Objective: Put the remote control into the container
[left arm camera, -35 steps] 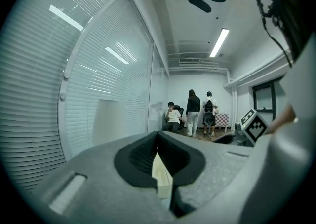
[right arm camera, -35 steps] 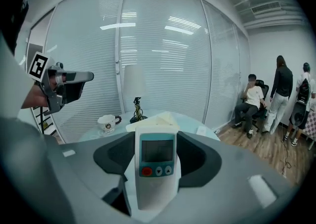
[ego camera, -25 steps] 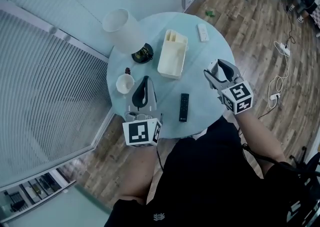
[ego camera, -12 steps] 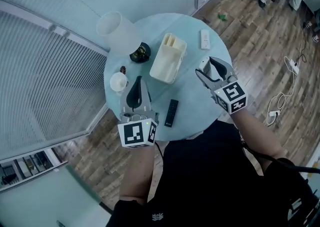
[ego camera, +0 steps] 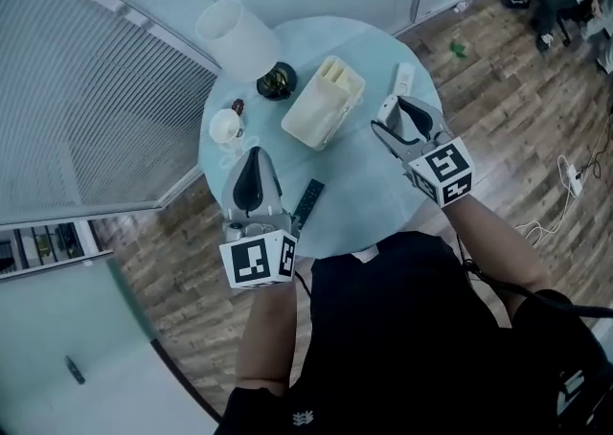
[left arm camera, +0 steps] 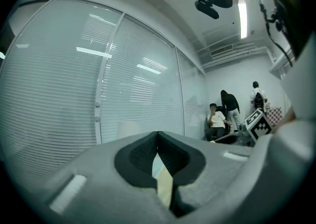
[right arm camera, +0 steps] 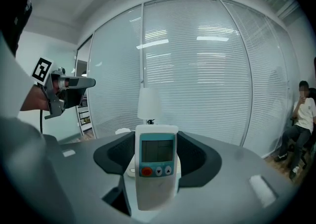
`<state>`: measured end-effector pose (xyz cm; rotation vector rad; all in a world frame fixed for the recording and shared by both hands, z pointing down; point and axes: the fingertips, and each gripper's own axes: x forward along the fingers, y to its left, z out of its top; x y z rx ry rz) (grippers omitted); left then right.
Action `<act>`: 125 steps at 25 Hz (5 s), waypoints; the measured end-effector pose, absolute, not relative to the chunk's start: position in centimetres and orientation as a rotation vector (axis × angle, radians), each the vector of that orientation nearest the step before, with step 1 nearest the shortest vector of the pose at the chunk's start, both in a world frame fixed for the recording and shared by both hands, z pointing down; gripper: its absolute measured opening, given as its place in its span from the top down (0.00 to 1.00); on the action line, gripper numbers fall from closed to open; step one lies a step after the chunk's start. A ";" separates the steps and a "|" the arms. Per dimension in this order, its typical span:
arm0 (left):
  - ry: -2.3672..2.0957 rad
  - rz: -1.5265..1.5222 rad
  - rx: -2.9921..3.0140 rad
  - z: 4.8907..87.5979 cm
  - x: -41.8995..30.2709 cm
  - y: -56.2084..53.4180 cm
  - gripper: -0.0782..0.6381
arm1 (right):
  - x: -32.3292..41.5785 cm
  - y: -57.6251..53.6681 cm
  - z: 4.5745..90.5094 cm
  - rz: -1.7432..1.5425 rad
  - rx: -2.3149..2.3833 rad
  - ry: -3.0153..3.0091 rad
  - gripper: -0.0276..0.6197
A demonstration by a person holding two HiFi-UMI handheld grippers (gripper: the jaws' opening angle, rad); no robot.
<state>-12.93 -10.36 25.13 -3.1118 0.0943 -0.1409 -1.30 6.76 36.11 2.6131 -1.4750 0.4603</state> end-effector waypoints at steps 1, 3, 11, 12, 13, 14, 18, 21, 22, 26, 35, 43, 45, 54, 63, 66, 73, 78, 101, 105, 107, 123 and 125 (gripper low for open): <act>0.123 -0.141 -3.112 25.1 -13.3 -10.3 0.89 | -1.3 6.8 36.1 0.458 2.604 -1.490 0.54; 0.161 -0.145 -3.112 25.0 -14.1 -10.1 0.89 | -1.4 6.8 36.1 0.457 2.596 -1.511 0.54; 0.131 -0.101 -3.094 23.7 -14.9 -10.1 0.89 | -1.9 6.3 34.7 0.399 2.616 -1.498 0.54; 0.116 -0.094 -3.095 23.6 -14.8 -10.2 0.89 | -2.0 6.3 34.4 0.393 2.624 -1.485 0.54; 0.102 -0.088 -3.099 23.4 -14.7 -10.2 0.89 | -2.1 6.3 34.1 0.390 2.631 -1.472 0.54; 0.087 -0.082 -3.103 23.3 -14.5 -10.4 0.89 | -2.2 6.3 33.9 0.388 2.638 -1.458 0.54; 0.021 -0.054 -3.128 23.5 -14.0 -11.0 0.89 | -2.4 6.7 33.4 0.381 2.660 -1.389 0.54; -0.018 -0.028 -3.141 23.8 -13.9 -11.5 0.89 | -2.7 7.2 33.0 0.384 2.668 -1.329 0.54; -0.027 -0.017 -3.146 23.8 -14.0 -11.5 0.89 | -2.8 7.4 32.8 0.382 2.669 -1.314 0.54; -0.052 0.024 -3.158 23.4 -14.5 -11.4 0.89 | -3.0 7.7 31.9 0.362 2.674 -1.277 0.54; 0.062 0.022 -3.144 23.2 -14.1 -13.1 0.89 | -0.6 5.6 31.3 0.330 2.666 -1.347 0.54; 0.228 -0.042 -3.128 23.9 -10.1 -12.2 0.89 | 3.7 4.5 32.1 0.327 2.581 -1.507 0.54; 0.282 -0.056 -3.118 23.8 -8.7 -11.8 0.89 | 5.2 4.2 32.4 0.330 2.552 -1.562 0.54; 0.570 -0.166 -3.067 25.0 -4.3 -10.8 0.89 | 11.0 2.2 34.9 0.376 2.384 -1.815 0.54; 0.849 -0.233 -3.025 26.2 -2.4 -9.8 0.89 | 12.3 -0.2 37.4 0.386 2.172 -2.008 0.54; 0.839 -0.232 -3.021 26.1 -1.2 -9.7 0.89 | 12.8 -1.2 38.0 0.391 2.161 -2.030 0.54; 0.809 -0.218 -3.026 27.5 1.0 -10.9 0.89 | 13.2 -2.4 40.1 0.459 2.171 -2.031 0.54; 0.850 -0.263 -3.024 30.1 -0.6 -12.0 0.89 | 12.6 -3.4 41.8 0.470 2.165 -2.038 0.54; 0.916 -0.510 -3.045 39.9 -4.0 -15.7 0.89 | 12.4 -5.5 48.7 0.439 2.231 -1.976 0.54; 0.900 -0.525 -3.046 40.4 -3.8 -15.9 0.89 | 12.1 -5.1 49.3 0.396 2.226 -1.959 0.54; 0.891 -0.535 -3.048 40.6 -3.8 -15.9 0.89 | 11.8 -5.2 49.3 0.377 2.218 -1.948 0.54; 0.882 -0.536 -3.064 41.1 -5.7 -15.5 0.89 | 10.4 -4.9 49.2 0.350 2.216 -1.895 0.49; 0.886 -0.533 -3.064 41.0 -6.1 -15.2 0.89 | 10.3 -4.8 49.1 0.356 2.219 -1.889 0.48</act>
